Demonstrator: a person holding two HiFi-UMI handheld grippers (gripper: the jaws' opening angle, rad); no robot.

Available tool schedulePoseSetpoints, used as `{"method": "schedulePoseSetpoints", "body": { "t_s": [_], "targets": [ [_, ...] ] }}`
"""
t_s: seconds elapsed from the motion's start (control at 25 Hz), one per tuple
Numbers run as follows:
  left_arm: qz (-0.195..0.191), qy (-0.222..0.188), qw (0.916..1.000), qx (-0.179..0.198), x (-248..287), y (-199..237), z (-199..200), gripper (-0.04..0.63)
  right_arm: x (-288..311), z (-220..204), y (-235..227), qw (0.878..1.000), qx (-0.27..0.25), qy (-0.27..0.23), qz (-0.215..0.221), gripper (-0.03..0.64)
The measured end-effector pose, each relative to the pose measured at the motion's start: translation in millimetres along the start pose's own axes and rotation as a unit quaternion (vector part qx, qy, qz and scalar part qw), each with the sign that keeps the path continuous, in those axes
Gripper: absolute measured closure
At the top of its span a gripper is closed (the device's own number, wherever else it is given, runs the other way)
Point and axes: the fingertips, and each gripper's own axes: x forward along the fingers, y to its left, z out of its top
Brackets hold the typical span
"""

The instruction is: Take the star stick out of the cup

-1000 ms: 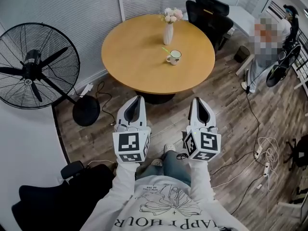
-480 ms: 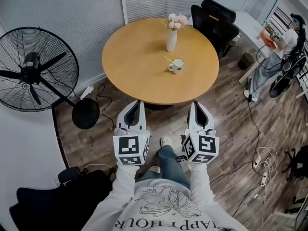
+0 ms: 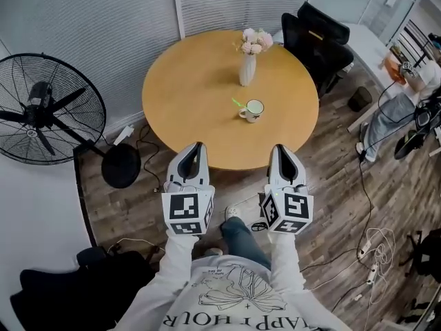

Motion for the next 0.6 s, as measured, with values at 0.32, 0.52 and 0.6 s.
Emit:
{"method": "schedulePoseSetpoints", "body": {
  "t_s": [0.32, 0.52, 0.6],
  "targets": [
    [0.021, 0.004, 0.9998, 0.005, 66.8, -4.8, 17.1, 0.589, 67.8, 9.1, -22.4, 0.999, 0.001, 0.008, 0.043, 0.604],
    [0.033, 0.007, 0.9994, 0.002, 102.1, -4.2, 19.7, 0.589, 107.1, 11.2, -37.9, 0.998, 0.000, 0.013, 0.060, 0.603],
    [0.039, 0.009, 0.9992, -0.001, 114.5, -2.9, 19.9, 0.589, 120.8, 13.0, -43.1, 0.998, -0.002, 0.014, 0.068, 0.601]
  ]
}}
